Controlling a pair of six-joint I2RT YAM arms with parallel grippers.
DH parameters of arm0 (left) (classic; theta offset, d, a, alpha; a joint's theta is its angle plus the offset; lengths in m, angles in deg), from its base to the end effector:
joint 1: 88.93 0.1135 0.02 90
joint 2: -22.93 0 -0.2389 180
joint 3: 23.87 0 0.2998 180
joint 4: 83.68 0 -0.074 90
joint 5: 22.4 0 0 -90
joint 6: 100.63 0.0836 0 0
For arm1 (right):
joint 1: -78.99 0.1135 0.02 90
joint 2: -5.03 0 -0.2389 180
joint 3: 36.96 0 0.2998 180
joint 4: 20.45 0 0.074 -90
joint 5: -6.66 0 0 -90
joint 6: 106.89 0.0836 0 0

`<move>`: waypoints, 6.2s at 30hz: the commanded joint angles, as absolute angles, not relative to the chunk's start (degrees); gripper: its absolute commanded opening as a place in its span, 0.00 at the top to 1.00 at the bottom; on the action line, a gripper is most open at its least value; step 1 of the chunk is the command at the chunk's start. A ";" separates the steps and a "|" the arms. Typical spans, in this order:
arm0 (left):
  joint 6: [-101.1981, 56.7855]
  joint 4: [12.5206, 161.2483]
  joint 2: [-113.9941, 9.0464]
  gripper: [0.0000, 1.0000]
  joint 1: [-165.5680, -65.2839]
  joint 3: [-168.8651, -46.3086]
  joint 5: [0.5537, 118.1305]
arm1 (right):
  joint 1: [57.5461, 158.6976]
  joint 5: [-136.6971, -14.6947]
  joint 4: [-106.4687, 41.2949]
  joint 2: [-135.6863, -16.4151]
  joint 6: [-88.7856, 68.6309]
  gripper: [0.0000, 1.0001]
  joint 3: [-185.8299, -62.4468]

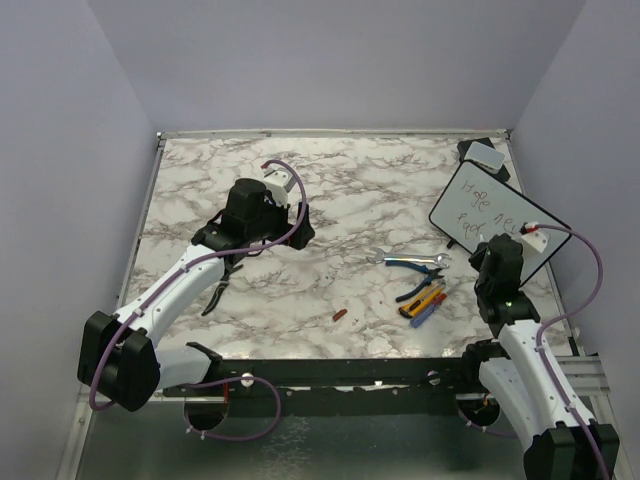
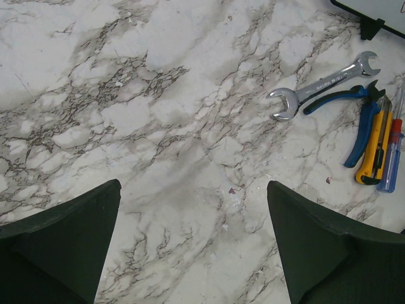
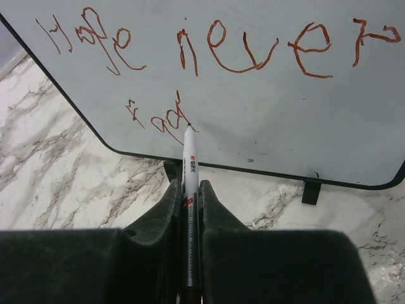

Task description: Write a sentence on the whiteboard

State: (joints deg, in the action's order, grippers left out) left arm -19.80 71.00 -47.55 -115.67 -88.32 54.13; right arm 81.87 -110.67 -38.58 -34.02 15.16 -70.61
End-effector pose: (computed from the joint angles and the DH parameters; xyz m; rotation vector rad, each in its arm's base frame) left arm 0.3225 -0.1843 0.2264 0.4713 2.1120 -0.6165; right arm 0.2705 -0.0248 0.1766 0.7754 1.7717 -0.0673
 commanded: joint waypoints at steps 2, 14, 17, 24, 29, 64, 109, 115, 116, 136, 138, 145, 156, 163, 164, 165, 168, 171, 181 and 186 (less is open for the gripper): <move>-19.94 71.96 -46.23 0.01 -115.48 -87.71 53.45 | 81.51 -110.53 -39.34 -33.97 14.29 0.99 -70.95; -19.90 72.01 -46.02 0.01 -115.47 -87.73 53.45 | 81.52 -113.36 -36.40 -37.33 13.67 0.99 -71.40; -19.91 71.97 -46.13 0.01 -115.47 -87.71 53.47 | 81.52 -113.62 -35.38 -37.95 13.52 0.99 -70.97; -19.89 71.97 -46.15 0.01 -115.47 -87.71 53.45 | 81.50 -116.12 -36.62 -37.86 14.31 0.99 -70.92; -19.92 71.97 -46.05 0.01 -115.47 -87.71 53.41 | 81.54 -117.35 -37.53 -36.63 14.73 0.99 -70.74; -19.79 71.98 -46.06 0.01 -115.47 -87.71 53.36 | 81.54 -112.79 -34.58 -40.33 13.00 0.99 -70.39; -20.01 72.03 -45.89 0.01 -115.47 -87.71 53.42 | 81.53 -113.73 -41.74 -33.69 16.91 0.99 -72.28; -20.11 72.04 -45.87 0.01 -115.47 -87.67 53.06 | 81.50 -115.82 -42.90 -34.08 16.29 0.99 -72.89; -20.05 72.12 -45.88 0.01 -115.47 -87.63 53.09 | 81.49 -116.66 -43.23 -34.68 16.33 0.99 -73.00; -19.94 72.13 -45.71 0.01 -115.55 -87.62 53.02 | 81.54 -122.79 -39.28 -38.43 13.89 0.99 -75.09; -19.99 72.12 -45.71 0.01 -115.52 -87.62 53.01 | 81.54 -122.84 -38.76 -38.77 13.62 0.99 -75.05; -19.90 72.19 -45.71 0.01 -115.47 -87.62 53.10 | 81.48 -122.02 -36.32 -40.22 12.68 0.99 -75.11; -19.86 72.15 -45.67 0.01 -115.52 -87.62 53.05 | 81.52 -118.88 -35.79 -41.15 12.41 0.99 -74.43; -19.86 72.14 -45.53 0.01 -115.44 -87.62 53.12 | 81.54 -118.76 -36.82 -43.24 13.50 0.99 -74.72; -19.91 72.17 -45.53 0.01 -115.47 -87.62 53.17 | 81.53 -119.08 -37.01 -43.19 13.59 1.00 -74.78; -19.88 72.15 -45.52 0.01 -115.47 -87.62 53.16 | 81.54 -119.54 -37.39 -43.15 13.75 0.99 -74.84; -19.92 72.13 -45.54 0.01 -115.47 -87.63 53.10 | 81.52 -120.95 -38.33 -42.50 14.19 0.99 -74.87; -20.00 72.19 -45.49 0.01 -115.47 -87.62 53.19 | 81.54 -122.32 -39.31 -42.08 14.66 0.99 -75.07; -20.02 72.18 -45.20 0.01 -115.43 -87.62 53.21 | 81.54 -124.02 -41.35 -43.44 15.61 0.99 -75.67; -20.02 72.13 -45.14 0.01 -115.47 -87.67 53.28 | 81.49 -122.95 -41.14 -44.79 15.94 0.99 -75.68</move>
